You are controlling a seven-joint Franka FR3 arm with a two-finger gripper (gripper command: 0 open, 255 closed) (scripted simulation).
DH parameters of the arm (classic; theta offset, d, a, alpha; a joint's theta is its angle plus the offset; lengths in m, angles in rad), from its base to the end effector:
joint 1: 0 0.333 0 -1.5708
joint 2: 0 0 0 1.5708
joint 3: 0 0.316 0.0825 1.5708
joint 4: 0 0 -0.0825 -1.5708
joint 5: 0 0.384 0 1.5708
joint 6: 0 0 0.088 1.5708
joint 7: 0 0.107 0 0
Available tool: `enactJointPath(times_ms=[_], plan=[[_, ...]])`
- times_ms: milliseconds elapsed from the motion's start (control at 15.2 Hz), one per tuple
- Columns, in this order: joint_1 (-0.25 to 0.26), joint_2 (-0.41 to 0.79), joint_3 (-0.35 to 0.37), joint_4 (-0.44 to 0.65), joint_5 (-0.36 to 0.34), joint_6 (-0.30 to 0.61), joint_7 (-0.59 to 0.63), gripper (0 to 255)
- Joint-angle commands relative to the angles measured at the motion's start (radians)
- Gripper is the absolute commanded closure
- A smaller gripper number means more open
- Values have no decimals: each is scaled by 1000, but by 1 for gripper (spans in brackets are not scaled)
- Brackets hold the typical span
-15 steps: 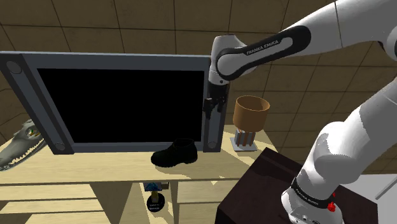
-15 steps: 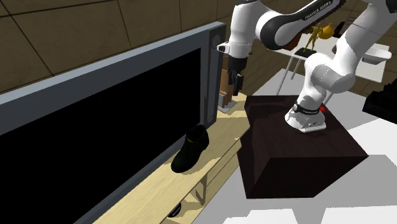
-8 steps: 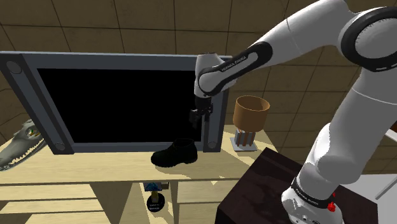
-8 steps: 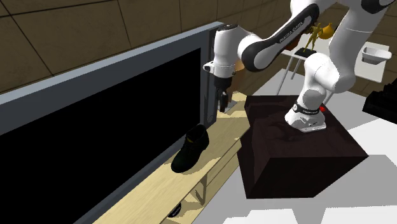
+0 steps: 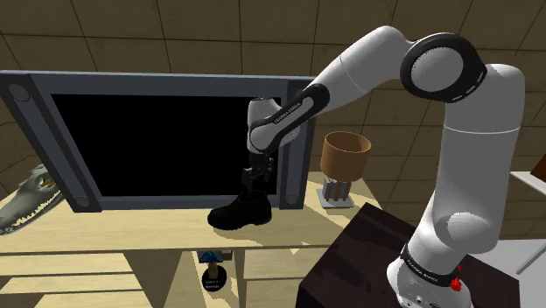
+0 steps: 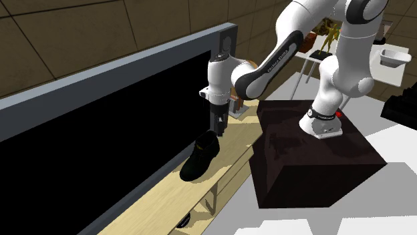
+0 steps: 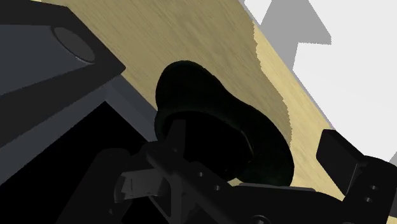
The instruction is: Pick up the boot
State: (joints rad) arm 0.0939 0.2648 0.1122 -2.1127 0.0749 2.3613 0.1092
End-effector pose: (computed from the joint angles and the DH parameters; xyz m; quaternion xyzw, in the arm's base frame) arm 0.5618 0.1175 0.2888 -0.9989 -0.0198 0.0139 0.0391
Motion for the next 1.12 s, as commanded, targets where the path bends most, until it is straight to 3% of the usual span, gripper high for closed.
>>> enactJointPath(times_ms=[0, 396, 990, 1056], plan=[[8, 85, 0, 64, -6, 17, 11, 0], [37, 311, -3, 259, -21, 36, 43, 0], [41, 389, -7, 270, -25, 103, 39, 0], [41, 388, -6, 268, -25, 103, 40, 255]])
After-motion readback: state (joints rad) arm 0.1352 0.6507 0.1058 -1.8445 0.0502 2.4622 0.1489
